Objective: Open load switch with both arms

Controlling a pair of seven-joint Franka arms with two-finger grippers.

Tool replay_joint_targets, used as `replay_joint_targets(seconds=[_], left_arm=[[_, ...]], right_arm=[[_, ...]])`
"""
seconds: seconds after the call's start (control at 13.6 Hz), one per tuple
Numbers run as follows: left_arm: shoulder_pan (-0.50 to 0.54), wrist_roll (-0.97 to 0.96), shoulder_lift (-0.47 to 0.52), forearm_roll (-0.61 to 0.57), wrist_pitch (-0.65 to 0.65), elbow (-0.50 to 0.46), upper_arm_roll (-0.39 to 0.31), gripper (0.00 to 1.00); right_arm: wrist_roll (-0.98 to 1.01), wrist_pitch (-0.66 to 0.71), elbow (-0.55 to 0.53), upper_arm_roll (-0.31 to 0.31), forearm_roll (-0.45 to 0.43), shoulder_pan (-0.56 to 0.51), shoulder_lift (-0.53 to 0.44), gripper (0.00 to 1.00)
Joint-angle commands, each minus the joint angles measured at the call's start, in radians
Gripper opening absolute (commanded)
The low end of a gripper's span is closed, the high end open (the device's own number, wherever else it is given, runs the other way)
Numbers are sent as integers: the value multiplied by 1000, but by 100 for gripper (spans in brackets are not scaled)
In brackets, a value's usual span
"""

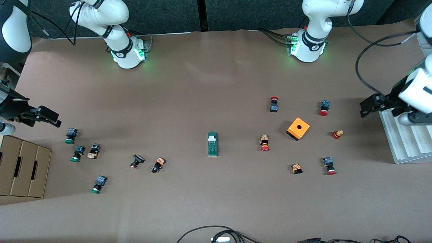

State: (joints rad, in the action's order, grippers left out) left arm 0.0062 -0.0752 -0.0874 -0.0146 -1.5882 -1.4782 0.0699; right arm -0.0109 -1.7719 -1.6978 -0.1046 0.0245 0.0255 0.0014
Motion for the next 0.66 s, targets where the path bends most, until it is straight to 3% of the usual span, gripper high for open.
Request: replay_joint_targets(seconds=[0.0,0.44,0.59], left_arm=[[3,-37,-9,-11,10,12,-1,100],[6,-136,-14,-10,11,10,-1,100],[52,-135,-17,-2,10,10,1,100]], right_arm=[[2,-4,20,-3,-14,5,11,99],[2,-4,20,-3,-14,5,11,99],[2,-6,20,-3,-14,5,11,99]])
